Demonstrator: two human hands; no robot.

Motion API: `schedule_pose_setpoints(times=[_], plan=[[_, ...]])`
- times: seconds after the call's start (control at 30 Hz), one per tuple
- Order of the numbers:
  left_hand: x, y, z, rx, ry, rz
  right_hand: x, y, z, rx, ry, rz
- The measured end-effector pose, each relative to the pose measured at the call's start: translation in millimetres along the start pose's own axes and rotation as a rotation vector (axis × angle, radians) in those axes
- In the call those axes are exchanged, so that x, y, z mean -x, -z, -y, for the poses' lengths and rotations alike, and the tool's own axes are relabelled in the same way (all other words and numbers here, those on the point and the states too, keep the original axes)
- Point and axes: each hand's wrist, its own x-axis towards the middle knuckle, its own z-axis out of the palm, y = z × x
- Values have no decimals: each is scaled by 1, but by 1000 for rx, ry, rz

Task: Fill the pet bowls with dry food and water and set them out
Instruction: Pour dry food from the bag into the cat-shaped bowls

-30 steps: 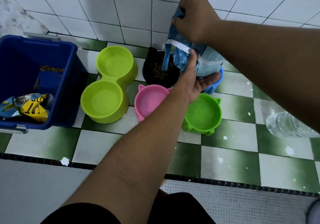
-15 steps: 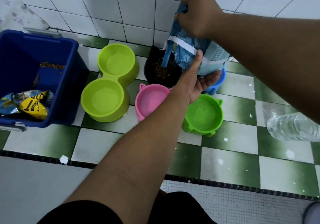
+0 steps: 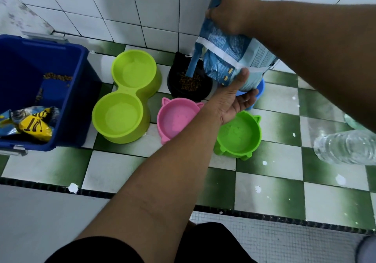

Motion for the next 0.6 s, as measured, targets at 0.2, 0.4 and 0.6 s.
schedule_pose_setpoints(times=[0.2, 0.4, 0.6], plan=[[-4, 3, 1, -19, -9, 1, -4, -5, -2, -36, 6, -6], [-8, 1, 2, -11, 19, 54, -3, -5, 5, -47, 44, -5], [-13, 2, 5, -38, 47, 97, 1, -8, 4, -18, 46, 16]])
